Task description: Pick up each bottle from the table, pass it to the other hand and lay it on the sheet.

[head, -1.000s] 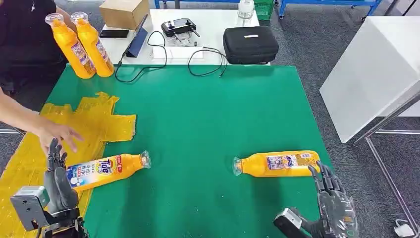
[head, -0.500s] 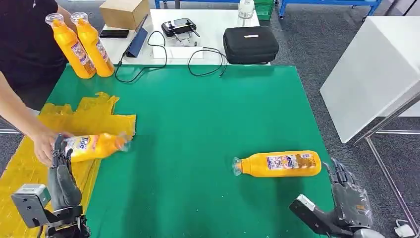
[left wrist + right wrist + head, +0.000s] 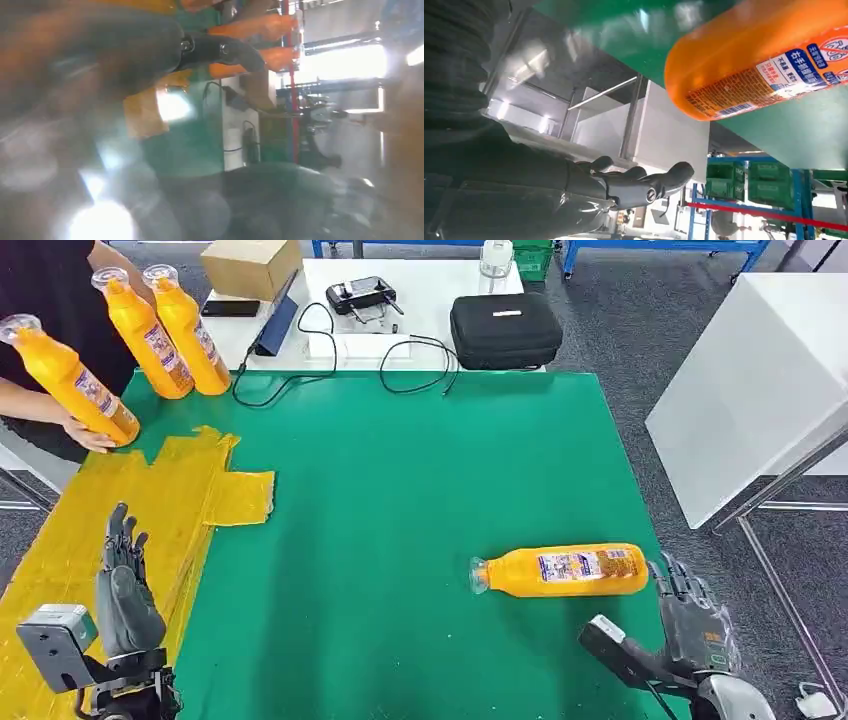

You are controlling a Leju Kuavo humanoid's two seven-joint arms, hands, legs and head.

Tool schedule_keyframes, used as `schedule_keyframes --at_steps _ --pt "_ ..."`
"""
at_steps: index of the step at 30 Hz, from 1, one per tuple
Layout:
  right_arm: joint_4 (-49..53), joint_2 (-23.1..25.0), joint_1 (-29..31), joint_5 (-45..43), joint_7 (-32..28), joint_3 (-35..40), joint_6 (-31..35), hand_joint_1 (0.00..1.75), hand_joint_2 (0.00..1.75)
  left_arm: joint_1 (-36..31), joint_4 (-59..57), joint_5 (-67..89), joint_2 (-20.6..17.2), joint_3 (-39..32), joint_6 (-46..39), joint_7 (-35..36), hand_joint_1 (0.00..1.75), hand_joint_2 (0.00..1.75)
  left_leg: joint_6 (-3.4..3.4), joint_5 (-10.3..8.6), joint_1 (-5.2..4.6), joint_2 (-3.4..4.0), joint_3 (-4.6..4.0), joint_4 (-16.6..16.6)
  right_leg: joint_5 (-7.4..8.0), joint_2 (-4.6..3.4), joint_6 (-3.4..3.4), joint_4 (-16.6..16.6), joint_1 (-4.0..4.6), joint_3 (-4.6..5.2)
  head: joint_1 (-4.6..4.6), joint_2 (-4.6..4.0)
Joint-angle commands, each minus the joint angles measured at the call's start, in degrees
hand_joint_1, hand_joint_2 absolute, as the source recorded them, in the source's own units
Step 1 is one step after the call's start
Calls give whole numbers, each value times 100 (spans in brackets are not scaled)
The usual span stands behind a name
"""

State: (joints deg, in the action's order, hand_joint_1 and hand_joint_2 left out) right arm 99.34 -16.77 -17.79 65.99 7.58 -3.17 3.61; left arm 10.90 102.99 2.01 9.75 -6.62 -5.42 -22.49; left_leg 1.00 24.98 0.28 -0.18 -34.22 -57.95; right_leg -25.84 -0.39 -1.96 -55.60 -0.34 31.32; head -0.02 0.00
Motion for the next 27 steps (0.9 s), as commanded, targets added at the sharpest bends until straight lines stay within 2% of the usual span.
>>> schedule_keyframes --at_steps 1,15,27 --pt "-701 -115 516 -3 24 324 -95 0 175 -115 -145 -29 -118 54 17 53 0 0 -5 2 3 8 17 8 3 -5 5 10 4 -14 -2 0" --pt "-828 -159 708 -22 28 448 -108 0 175 -132 -157 -69 -123 54 37 66 0 0 -4 1 3 6 12 5 2 -3 3 7 3 -11 0 0" --pt "-1594 -219 1414 56 26 961 -247 0 175 -248 -256 -257 -159 38 87 92 0 0 -4 -1 5 11 14 7 6 -8 4 10 5 -12 0 0"
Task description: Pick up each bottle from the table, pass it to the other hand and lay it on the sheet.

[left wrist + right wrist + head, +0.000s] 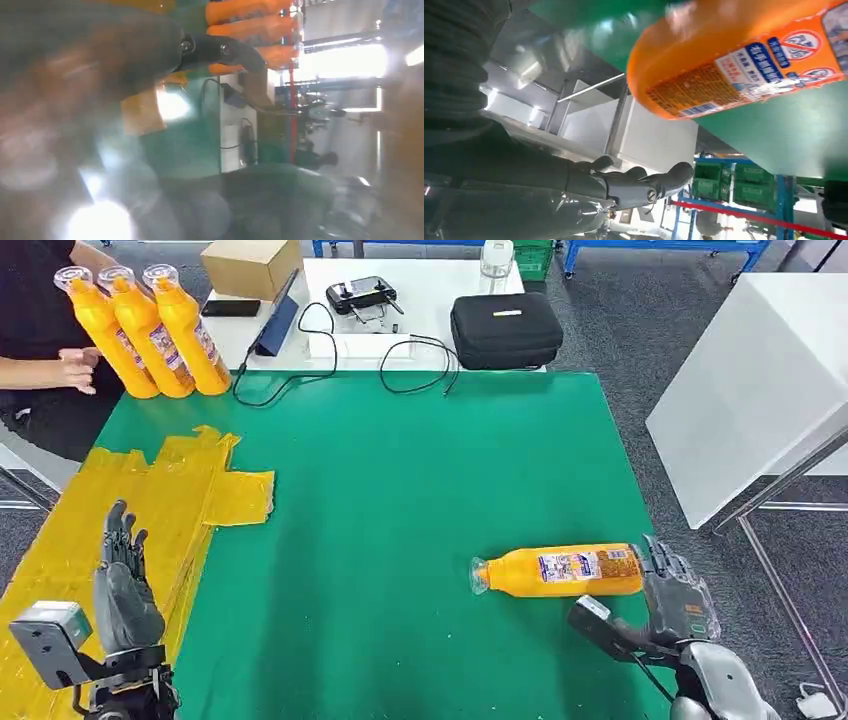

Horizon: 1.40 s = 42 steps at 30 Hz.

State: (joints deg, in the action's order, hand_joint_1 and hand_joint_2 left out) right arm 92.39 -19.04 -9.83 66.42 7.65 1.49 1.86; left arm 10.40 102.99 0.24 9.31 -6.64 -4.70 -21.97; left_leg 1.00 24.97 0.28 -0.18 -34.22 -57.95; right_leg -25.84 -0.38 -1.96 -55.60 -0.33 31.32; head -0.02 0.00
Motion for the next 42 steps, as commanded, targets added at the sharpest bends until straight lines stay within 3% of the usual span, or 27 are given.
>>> schedule_keyframes --at_steps 1,19,25,41,42 --pt "-1080 33 735 35 27 576 -123 0 175 -221 -279 -99 -127 55 26 50 0 0 -5 2 3 17 25 10 5 -12 6 12 4 -20 -2 0" --pt "-2400 223 1562 236 43 1105 -249 0 175 -380 -405 -415 -173 -38 34 70 0 0 -5 0 3 16 20 10 7 -13 5 10 3 -16 -2 0" --pt "-2400 223 1562 236 43 1105 -249 0 175 -380 -405 -415 -173 -38 34 70 0 0 -4 -2 4 5 19 7 4 -2 3 9 4 -17 2 0" --pt "-3790 87 2515 377 -384 2208 -760 0 175 -499 -569 -549 -211 10 52 74 0 0 -5 -8 5 32 57 11 21 -21 -6 15 6 -41 0 0" --pt "-3892 32 2571 303 -450 2341 -860 49 175 -513 -599 -565 -220 14 51 65 0 0 -4 -6 6 37 62 8 20 -28 -7 12 6 -43 0 0"
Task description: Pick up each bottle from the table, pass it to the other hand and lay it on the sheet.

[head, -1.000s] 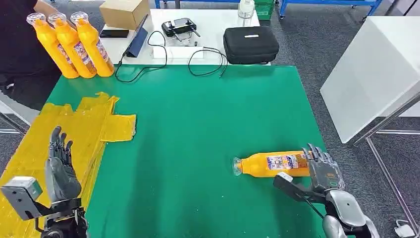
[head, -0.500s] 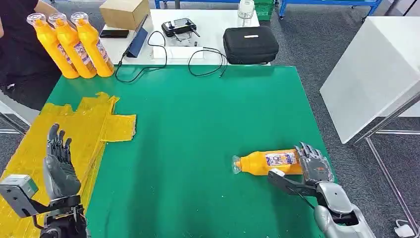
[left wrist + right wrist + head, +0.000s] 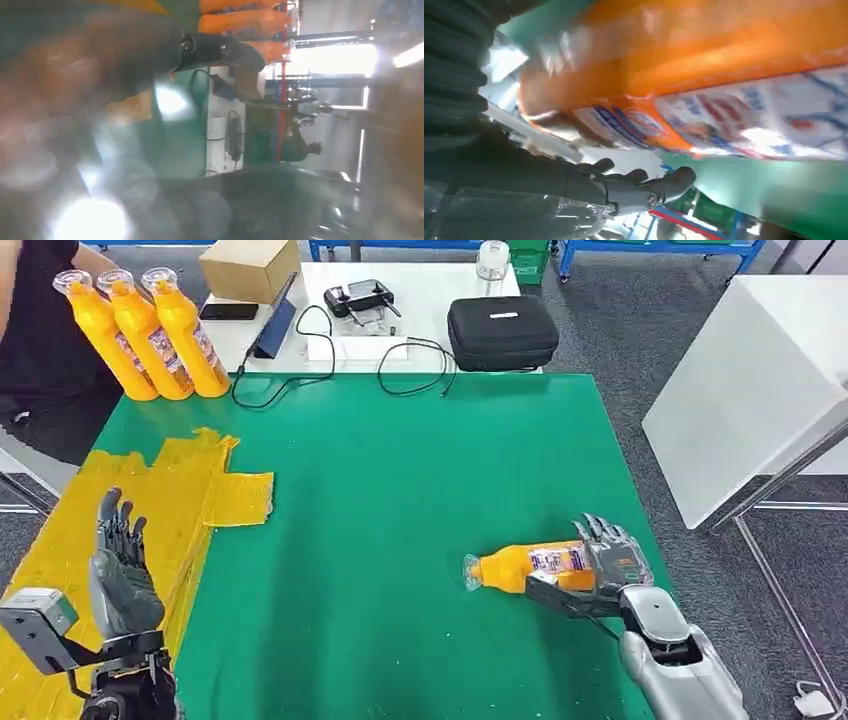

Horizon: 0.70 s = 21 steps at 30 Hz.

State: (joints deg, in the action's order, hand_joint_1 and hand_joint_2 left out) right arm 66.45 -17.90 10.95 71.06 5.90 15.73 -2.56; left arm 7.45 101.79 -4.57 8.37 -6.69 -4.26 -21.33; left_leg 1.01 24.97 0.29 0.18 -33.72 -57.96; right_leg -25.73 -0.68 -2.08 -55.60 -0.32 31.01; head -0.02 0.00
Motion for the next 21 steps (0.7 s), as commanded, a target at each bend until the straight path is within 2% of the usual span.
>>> schedule_keyframes --at_steps 1,2,3,8,13,21 --pt "-1433 -137 562 -232 -367 1078 -525 138 175 -236 -517 -111 -140 15 10 -17 0 0 -3 -4 4 4 19 7 7 -1 3 10 4 -19 0 0" --pt "-1538 -173 611 -279 -422 1198 -569 171 175 -248 -543 -119 -150 18 5 -26 0 0 -4 -8 5 4 19 10 12 1 4 14 5 -18 2 0" --pt "-1656 -216 659 -378 -490 1345 -620 175 175 -260 -570 -149 -156 11 -1 -48 0 0 -3 -7 4 12 25 9 11 -5 4 13 4 -19 2 0" --pt "-1774 -278 717 -487 -552 1528 -698 175 175 -282 -613 -175 -179 9 -6 -66 0 0 -1 -12 5 22 44 12 26 -16 10 18 6 19 2 0" --pt "-1774 -278 717 -487 -552 1528 -698 175 175 -282 -613 -175 -179 9 -6 -66 0 0 8 -2 5 29 62 10 22 -22 13 17 6 7 2 0" --pt "-1795 -463 801 -861 -559 2097 -1190 175 175 -412 -639 -349 -276 84 -84 -66 0 0 7 -6 7 18 71 12 23 -9 13 20 9 -5 2 0"
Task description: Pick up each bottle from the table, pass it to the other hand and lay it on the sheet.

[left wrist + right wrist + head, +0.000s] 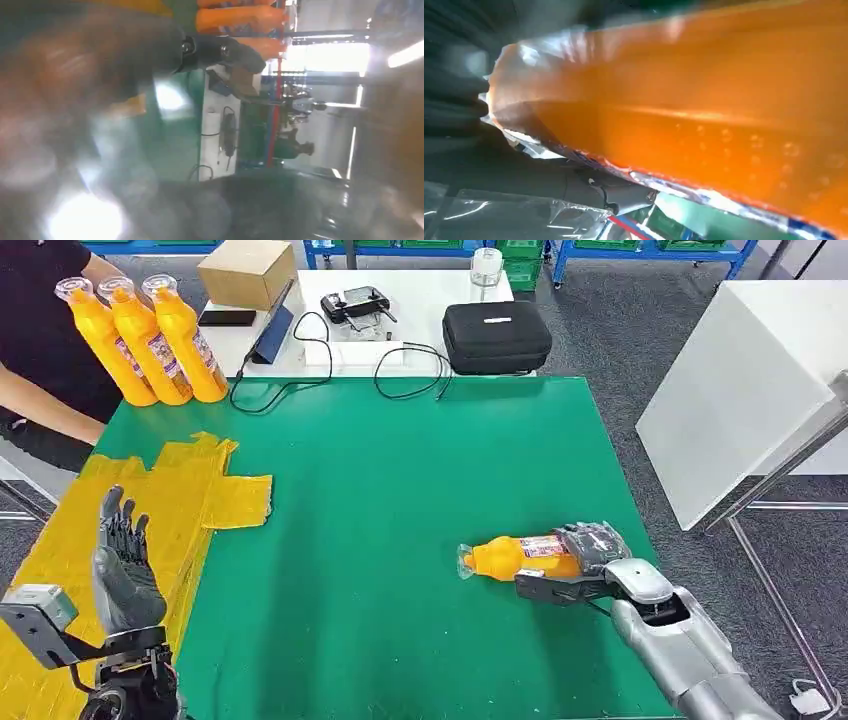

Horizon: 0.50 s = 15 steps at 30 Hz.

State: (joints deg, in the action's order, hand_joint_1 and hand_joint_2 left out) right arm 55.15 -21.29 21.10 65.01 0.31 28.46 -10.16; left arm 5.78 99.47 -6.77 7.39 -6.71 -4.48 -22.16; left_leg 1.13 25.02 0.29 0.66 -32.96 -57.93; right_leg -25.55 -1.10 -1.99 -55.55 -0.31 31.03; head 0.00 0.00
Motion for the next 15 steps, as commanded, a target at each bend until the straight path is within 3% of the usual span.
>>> schedule_keyframes --at_steps 1,4,5,8,9,12,13,15 --pt "-685 -118 -252 -289 25 822 -412 175 175 -244 -411 -130 -179 93 -63 14 0 0 -6 -19 8 -39 -11 16 11 43 6 22 8 -3 -2 0" --pt "-549 118 -425 -710 240 406 211 175 175 -170 -378 -184 -186 106 -32 69 0 0 -7 -14 10 -40 1 19 6 45 6 27 10 -17 -2 0" --pt "-259 250 -593 -1182 208 19 433 175 175 -120 -383 -216 -250 177 49 370 0 0 -6 -9 10 -31 10 15 3 36 5 23 11 -24 0 0" --pt "978 472 -1057 -2473 33 -804 526 175 175 38 -545 -522 -372 307 639 719 0 0 -9 -14 10 -31 1 20 8 36 8 25 16 -18 2 0" --pt "1598 759 -1247 -3154 338 -1202 370 175 175 148 -564 -707 -325 274 844 735 0 0 -8 -9 4 -20 4 16 5 22 7 16 10 -15 -2 0" --pt "3082 1191 -1669 -4244 57 -1249 495 175 175 411 -486 -1023 -241 385 1321 730 0 0 -11 1 7 1 -11 9 4 -6 9 7 12 -19 7 0" --pt "3402 1267 -1773 -4406 -53 -1147 561 175 175 435 -503 -1056 -239 482 1391 748 0 175 -14 2 11 7 -14 13 7 -11 12 13 17 -53 2 0" --pt "3797 1506 -1955 -4679 -226 -924 754 175 175 467 -481 -1008 -188 713 1412 754 0 175 -19 0 3 4 -26 10 0 -1 12 -4 10 -36 -2 0"
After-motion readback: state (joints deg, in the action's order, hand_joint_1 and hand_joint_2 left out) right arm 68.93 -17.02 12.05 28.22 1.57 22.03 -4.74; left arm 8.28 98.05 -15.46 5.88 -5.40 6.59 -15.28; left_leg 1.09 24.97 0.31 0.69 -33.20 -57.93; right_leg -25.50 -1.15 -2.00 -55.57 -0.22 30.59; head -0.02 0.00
